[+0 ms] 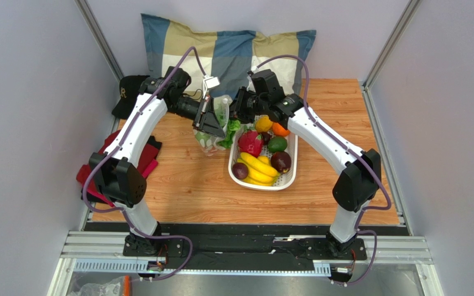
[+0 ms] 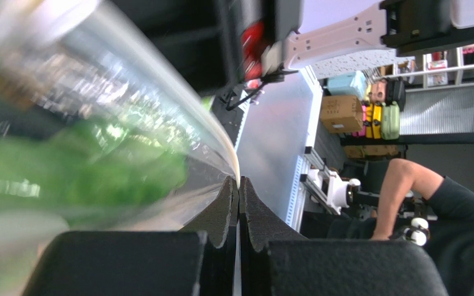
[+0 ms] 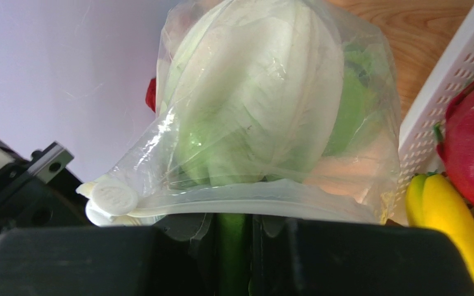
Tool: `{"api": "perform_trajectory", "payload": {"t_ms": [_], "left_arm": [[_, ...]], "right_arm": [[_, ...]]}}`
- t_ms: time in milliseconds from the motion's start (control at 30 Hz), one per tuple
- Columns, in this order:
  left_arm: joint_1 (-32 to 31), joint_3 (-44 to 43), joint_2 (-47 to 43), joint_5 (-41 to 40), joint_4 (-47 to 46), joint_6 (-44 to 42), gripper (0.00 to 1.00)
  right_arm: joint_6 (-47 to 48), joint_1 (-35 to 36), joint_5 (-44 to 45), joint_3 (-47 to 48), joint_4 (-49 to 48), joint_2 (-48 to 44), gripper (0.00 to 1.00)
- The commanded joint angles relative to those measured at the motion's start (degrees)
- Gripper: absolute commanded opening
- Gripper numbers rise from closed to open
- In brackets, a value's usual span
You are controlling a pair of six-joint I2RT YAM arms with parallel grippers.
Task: Place the food in the zip-top bag and seal the zipper
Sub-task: Place the fake vegetable in the zipper food storage bag.
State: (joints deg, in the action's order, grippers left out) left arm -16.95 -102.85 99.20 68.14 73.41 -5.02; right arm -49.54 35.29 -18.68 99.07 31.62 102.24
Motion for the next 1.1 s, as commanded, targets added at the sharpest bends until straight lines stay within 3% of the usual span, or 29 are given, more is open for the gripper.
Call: {"api": "perform_trajectory", "payload": {"t_ms": [0,167,333,433,467,533,567,633,733,867,1067], "left_arm": [[-3.6,-1.6,-3.7,10.2,3.1,3.3,0.00],[-3.6,-3.8,-4.4,14.4,2.1,4.7,0.00],[-2.9,-3.0,-5.3,14.0,-1.1,8.2,0.00],[-0.1,-1.7,-5.8,9.8,-6.3,15.1,0.00],[0.9,0.6,-6.1,9.0,-12.0,17.8,0.00],[2.9,5.3,-7.9,8.8,-19.8,28.1,0.00],[3.8,6.9,-8.5,8.9,-28.0,31.5,0.00],[3.9,9.3,-9.0,9.6,-32.1,35.3,0.00],[3.9,10.9,-7.9,9.6,-31.7,34.7,0.00],[3.9,11.3,-5.7,8.3,-23.5,28.1,0.00],[5.1,7.8,-2.7,5.1,-13.7,18.0,0.00]], "right_arm": [[0.8,1.8,8.6,5.4,-0.9,4.7,0.00],[5.8,2.2,16.0,-1.8,-5.4,3.0,0.00],[8.6,2.6,11.0,-5.9,-8.9,0.2,0.00],[16.4,4.9,13.1,-6.4,-8.5,-2.3,0.00],[21.4,6.4,14.6,-6.3,-7.3,-2.4,0.00],[23.8,7.1,16.6,-5.9,-3.4,-1.6,0.00],[24.9,7.1,16.4,-5.6,-2.4,-1.0,0.00],[25.8,7.1,15.9,-4.5,0.3,1.3,0.00],[28.1,7.0,13.6,-2.9,0.3,3.1,0.03],[28.9,6.1,8.7,-0.5,-0.6,3.5,0.04],[22.8,3.9,2.4,0.4,-2.1,3.5,0.00]]}}
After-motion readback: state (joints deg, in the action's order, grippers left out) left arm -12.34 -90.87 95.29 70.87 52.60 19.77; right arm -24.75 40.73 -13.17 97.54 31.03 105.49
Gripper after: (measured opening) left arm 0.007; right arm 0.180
